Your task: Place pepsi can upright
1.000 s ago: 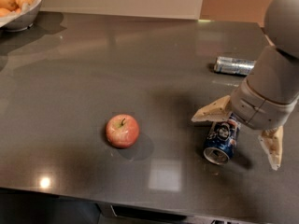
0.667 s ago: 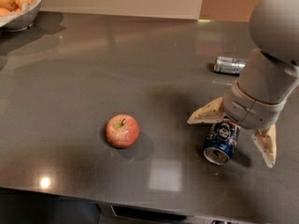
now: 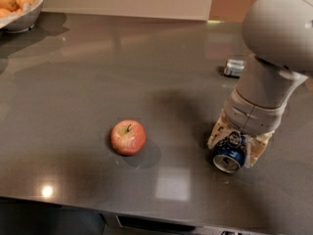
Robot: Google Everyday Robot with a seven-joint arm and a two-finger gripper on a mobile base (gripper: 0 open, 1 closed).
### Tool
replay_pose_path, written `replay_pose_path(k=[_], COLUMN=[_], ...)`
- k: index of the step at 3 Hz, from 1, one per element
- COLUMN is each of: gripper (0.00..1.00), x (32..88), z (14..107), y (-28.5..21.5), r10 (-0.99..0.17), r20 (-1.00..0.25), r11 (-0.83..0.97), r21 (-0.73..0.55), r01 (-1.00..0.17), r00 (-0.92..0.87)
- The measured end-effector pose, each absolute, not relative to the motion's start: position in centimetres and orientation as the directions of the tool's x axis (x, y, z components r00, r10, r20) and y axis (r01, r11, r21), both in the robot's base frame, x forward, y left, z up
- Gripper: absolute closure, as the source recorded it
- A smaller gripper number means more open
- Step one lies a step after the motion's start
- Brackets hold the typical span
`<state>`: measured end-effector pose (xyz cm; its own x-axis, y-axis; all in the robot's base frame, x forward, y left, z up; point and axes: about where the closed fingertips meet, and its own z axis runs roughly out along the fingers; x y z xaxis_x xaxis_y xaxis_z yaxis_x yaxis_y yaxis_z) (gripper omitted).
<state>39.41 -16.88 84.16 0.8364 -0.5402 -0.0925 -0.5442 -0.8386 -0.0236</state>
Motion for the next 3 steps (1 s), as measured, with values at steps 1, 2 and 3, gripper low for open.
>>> replay_pose_path(k=[1, 2, 3], gripper=[0.64, 0.87, 1.0], x=[39.6, 39.9, 40.6], z=[84.9, 87.0, 89.9], y=[-16.5, -15.8, -15.4], r10=[-0.563, -0.631, -0.737], r20=[-0.119, -0.156, -0.239], r11=[-0.821, -0.754, -0.597], r21=[-0.034, -0.105, -0.206], r01=[-0.57, -0.648, -0.775], r00=[0.818, 0.76, 0.632])
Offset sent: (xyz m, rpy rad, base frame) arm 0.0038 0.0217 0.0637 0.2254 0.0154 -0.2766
